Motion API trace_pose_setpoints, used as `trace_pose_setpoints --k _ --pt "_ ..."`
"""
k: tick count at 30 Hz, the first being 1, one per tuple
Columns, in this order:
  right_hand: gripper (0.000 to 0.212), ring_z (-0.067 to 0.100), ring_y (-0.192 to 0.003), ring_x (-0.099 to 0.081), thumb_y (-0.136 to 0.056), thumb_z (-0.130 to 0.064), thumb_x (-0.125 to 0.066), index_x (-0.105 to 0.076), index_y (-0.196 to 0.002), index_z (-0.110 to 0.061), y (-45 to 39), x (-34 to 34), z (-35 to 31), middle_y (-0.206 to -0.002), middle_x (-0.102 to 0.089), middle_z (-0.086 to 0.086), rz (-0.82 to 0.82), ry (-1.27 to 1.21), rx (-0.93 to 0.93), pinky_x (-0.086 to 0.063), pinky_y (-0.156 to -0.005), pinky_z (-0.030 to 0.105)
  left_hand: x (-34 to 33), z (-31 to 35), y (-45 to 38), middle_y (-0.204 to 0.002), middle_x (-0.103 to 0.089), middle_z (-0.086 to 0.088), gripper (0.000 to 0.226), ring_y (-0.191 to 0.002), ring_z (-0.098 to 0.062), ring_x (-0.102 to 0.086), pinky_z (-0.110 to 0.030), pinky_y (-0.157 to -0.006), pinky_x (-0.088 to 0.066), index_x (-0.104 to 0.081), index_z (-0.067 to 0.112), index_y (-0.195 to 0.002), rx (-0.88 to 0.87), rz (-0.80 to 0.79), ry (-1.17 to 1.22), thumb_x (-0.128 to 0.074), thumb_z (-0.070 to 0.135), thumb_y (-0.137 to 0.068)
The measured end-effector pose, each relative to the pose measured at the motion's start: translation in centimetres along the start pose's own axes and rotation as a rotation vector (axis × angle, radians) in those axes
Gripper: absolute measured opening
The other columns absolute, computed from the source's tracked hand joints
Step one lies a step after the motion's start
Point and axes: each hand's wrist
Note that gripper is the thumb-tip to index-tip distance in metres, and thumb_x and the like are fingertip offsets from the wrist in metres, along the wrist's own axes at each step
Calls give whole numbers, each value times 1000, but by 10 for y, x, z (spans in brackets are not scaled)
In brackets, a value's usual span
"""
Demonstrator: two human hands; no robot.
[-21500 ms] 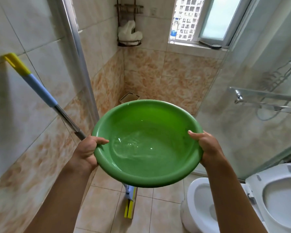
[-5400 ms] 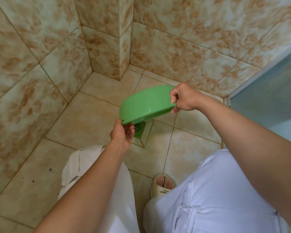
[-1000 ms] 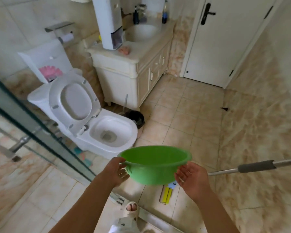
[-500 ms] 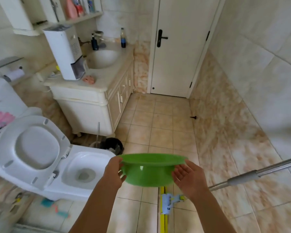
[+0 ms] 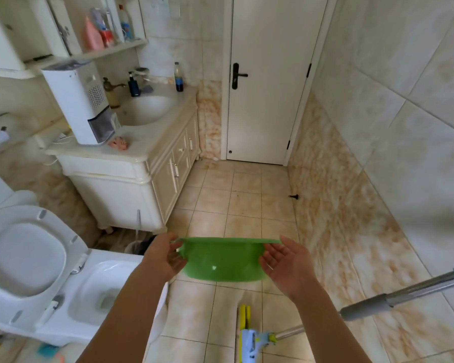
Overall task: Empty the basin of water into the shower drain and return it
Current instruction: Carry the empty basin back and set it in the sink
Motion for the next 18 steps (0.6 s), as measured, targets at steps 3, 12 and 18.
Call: trace_pose_setpoints --k 3,12,18 --pt "31 23 -69 -60 -68 -24 -72 -64 -91 -6 -8 5 -30 -76 -66 9 -104 43 44 -54 -73 38 -21 12 -6 -69 -61 -3 13 -61 -18 -48 -30 -67 -46 -62 9 -87 -46 -94 20 -60 22 -88" --pt "40 25 -81 -64 -63 -24 -72 -67 -100 -7 -81 6 -50 -83 -68 8 -70 -87 -34 -54 -77 38 -18 45 -46 -83 -76 -5 13 -87 -20 -65 -33 -74 -53 -67 10 -98 -177 60 63 -70 16 -86" --pt "28 27 -81 -63 -80 -23 -63 -65 -98 -2 -144 -3 -48 -83 -66 12 61 -143 -80 -54 -73 39 -27 89 -131 -86 -69 -9 9 -82 -24 -64 -40 -91 -53 -65 9 -85 -103 46 -22 -73 13 -82"
Point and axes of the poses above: each hand's wrist, its own y-axis away from the middle knuckle, its own x-axis out of the back of the hand, z = x × y
